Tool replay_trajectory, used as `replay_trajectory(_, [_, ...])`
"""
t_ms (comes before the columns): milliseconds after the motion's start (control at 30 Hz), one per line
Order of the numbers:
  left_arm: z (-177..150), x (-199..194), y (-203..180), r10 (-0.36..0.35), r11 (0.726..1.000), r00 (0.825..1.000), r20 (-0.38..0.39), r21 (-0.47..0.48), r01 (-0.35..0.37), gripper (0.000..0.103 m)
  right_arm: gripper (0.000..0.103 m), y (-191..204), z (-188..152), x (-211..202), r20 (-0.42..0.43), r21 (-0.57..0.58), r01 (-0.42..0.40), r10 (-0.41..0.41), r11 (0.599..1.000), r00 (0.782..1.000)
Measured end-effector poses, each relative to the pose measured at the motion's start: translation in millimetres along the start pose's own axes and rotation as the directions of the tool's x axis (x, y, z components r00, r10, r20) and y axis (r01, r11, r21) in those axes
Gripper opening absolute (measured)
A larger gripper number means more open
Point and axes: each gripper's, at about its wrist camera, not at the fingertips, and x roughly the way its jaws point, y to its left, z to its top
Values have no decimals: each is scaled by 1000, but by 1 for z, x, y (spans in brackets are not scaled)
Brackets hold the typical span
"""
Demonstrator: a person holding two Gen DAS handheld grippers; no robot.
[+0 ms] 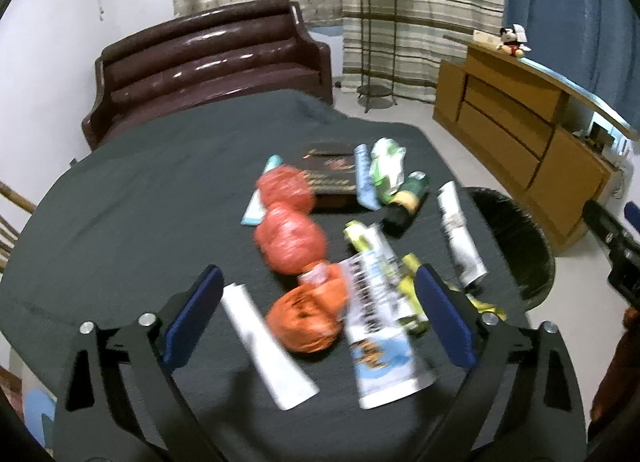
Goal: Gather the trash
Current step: 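Move the left tool to the white paper strip and close on it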
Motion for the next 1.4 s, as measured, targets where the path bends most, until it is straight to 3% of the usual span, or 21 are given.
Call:
replay_trajectory(300, [-17, -2, 35, 48, 998, 997, -63, -38, -51, 85, 93, 11, 12, -2, -6, -54, -33, 32, 998, 999])
replay_trajectory(367, [-18, -2, 35, 46, 998, 997, -67, -34, -49, 84, 87, 9, 14, -1, -15, -50, -32, 31, 998, 999])
replay_trajectory(433, [-19, -3, 34, 40, 999, 997, -70, -23, -41, 84, 74, 9, 16, 3, -32, -46, -28, 26, 999, 999])
replay_trajectory(467, [-18, -1, 33, 34, 999, 997, -72, -20, -35, 83, 73, 8, 16, 4, -43, -39, -33, 31, 999, 999])
replay_trajectory(633, [-14, 3, 32, 9, 1000, 996, -85, -11, -10, 80, 73, 6, 16, 6, -60, -26, -35, 34, 999, 998])
replay_trajectory(933, [-21, -3, 53, 42, 997, 991, -128, -59, -50, 80, 73, 9, 15, 10, -74, -29, -45, 43, 999, 996])
replay_trajectory(1167, [-24, 1, 49, 23, 998, 987, -160, -46, -31, 80, 73, 12, 15, 8, -64, -33, -48, 46, 998, 997])
replay_trajectory(1400, [-31, 7, 61, 56, 996, 978, -199, -50, -67, 80, 73, 15, 15, 7, -68, -34, -54, 51, 998, 996])
